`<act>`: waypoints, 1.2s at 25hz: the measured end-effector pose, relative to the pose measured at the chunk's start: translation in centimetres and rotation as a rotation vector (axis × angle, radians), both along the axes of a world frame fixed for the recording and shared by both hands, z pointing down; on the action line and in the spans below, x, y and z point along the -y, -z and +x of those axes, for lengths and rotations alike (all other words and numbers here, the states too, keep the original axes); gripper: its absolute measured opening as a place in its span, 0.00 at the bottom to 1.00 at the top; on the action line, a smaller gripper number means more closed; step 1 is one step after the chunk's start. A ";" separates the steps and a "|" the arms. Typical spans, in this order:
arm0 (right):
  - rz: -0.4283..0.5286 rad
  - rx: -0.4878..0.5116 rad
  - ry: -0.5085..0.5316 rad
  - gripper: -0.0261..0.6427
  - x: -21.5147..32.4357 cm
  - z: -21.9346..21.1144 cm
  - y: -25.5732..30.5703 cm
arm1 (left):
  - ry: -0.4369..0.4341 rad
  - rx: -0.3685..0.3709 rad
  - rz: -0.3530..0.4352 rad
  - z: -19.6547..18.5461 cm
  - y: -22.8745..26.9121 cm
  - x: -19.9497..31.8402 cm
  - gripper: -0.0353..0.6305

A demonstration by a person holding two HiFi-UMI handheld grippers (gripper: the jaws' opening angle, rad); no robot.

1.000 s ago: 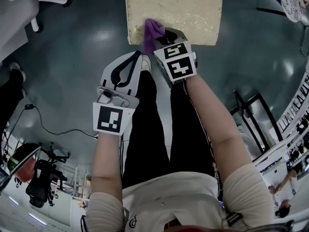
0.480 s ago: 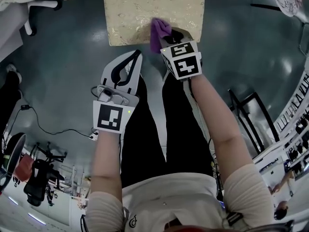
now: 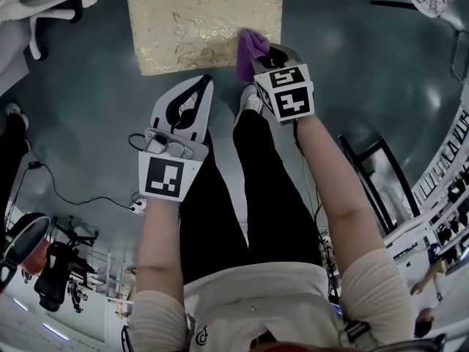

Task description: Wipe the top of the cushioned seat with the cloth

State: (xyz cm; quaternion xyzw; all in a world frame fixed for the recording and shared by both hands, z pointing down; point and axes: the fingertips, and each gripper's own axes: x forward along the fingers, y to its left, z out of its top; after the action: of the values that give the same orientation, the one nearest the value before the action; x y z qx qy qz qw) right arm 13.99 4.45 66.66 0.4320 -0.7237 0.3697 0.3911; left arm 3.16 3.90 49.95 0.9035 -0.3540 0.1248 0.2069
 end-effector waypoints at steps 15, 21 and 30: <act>-0.025 -0.072 0.010 0.16 -1.2 7.5 -0.9 | 0.012 -0.014 -0.006 5.3 -0.2 -1.2 0.07; -0.014 -0.087 -0.016 0.16 -1.4 8.7 0.9 | 0.021 -0.019 0.014 5.3 1.6 -1.0 0.07; 0.150 -0.015 -0.037 0.16 1.0 5.1 10.9 | -0.029 0.020 0.073 2.5 7.5 0.6 0.07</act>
State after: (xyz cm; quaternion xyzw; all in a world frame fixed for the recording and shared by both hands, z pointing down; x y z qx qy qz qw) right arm 19.08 3.44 55.78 0.4762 -0.7384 0.3183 0.3559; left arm 5.61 3.26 42.46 0.9142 -0.3473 0.1237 0.1683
